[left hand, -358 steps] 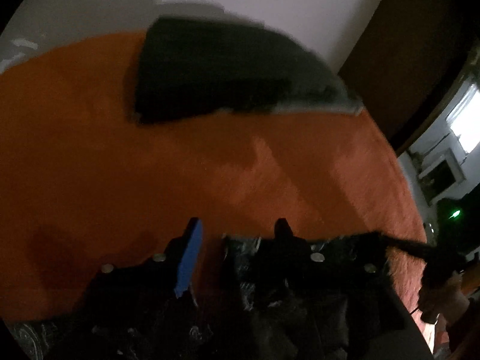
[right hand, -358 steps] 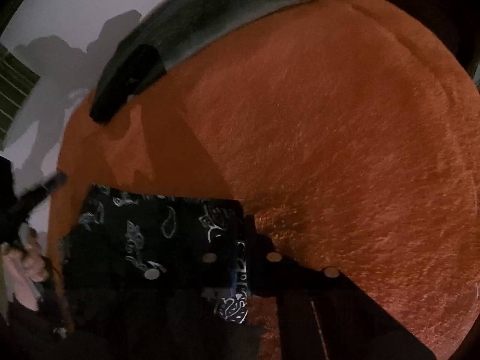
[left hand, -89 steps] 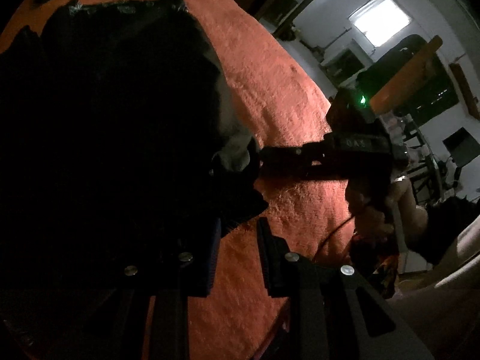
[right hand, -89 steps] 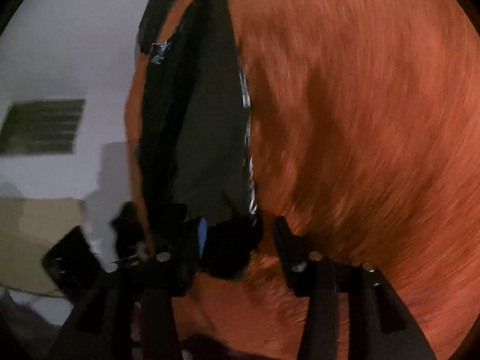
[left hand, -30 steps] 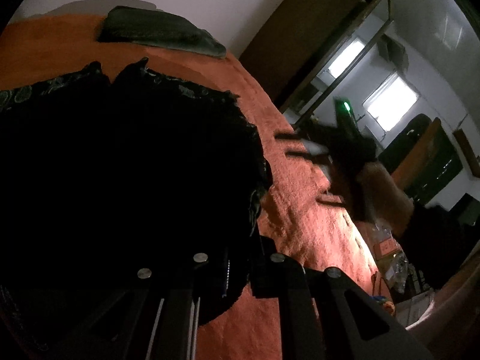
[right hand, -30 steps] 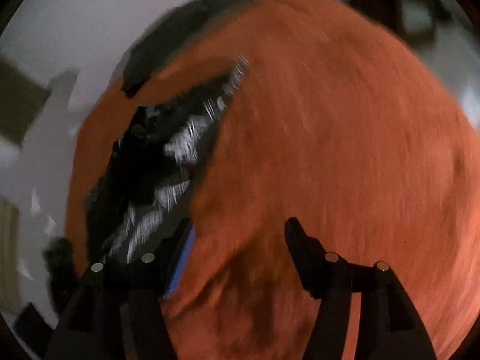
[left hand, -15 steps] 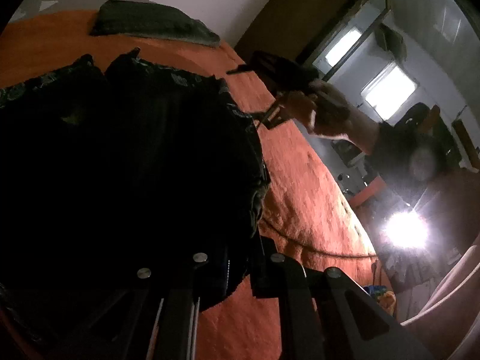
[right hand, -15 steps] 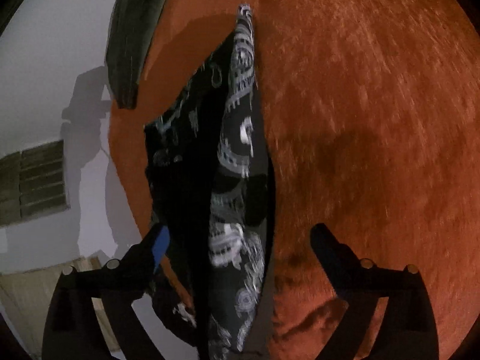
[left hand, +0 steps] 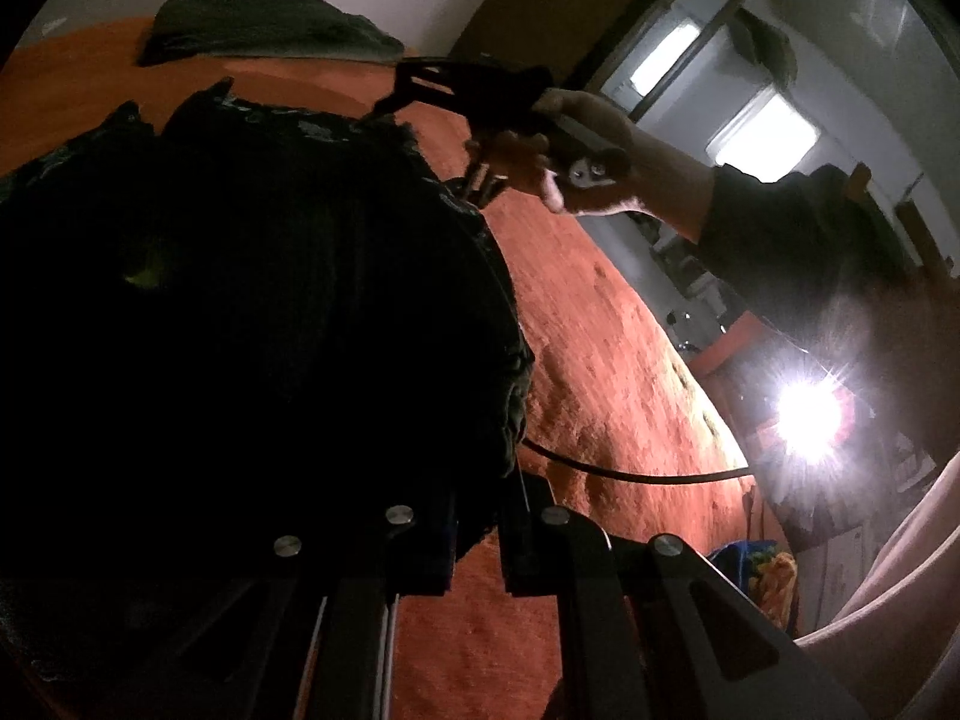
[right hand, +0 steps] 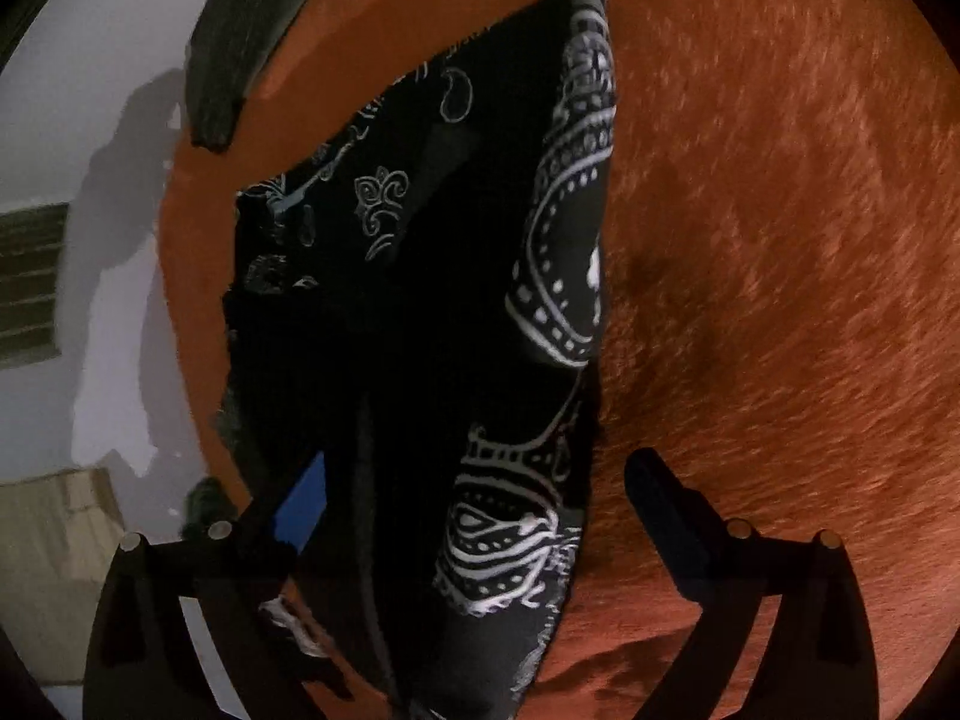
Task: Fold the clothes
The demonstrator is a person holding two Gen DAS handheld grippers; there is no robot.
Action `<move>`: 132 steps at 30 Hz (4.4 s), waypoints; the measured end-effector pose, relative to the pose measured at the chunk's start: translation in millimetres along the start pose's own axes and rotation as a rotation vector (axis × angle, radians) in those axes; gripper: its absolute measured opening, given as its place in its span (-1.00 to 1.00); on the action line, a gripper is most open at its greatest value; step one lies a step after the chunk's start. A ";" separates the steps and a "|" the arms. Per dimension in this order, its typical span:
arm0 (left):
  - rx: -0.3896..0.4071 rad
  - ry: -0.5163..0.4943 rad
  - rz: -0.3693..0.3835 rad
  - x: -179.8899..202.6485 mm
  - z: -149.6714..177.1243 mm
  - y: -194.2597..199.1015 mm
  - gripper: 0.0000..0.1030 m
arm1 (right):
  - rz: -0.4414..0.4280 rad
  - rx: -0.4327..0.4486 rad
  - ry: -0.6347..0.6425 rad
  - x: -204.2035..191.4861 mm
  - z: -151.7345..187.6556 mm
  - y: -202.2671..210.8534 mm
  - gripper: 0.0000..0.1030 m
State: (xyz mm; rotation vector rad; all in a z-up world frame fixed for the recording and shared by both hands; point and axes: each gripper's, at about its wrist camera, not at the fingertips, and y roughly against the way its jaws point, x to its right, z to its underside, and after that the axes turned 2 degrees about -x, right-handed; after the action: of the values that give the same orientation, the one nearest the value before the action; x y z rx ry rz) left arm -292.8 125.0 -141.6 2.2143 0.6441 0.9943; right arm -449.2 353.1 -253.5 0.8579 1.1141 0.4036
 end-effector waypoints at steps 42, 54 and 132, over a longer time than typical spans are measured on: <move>0.227 0.445 -0.152 -95.2 87.7 131.8 -0.78 | 0.122 -0.073 0.616 -355.9 103.4 -130.9 -0.82; 0.214 0.747 -0.258 -160.6 173.1 149.4 -0.75 | 0.002 -0.215 0.632 -382.7 176.8 -186.1 -0.12; 0.155 0.310 -0.729 -327.9 -59.8 114.2 -0.95 | 0.388 0.500 1.302 -177.1 391.3 -84.7 -0.05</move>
State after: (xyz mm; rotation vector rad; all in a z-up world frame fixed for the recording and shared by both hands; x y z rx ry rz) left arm -515.5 -144.2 -187.2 1.7118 1.5695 0.9055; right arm -180.4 26.3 -141.6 1.2887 2.3128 1.1233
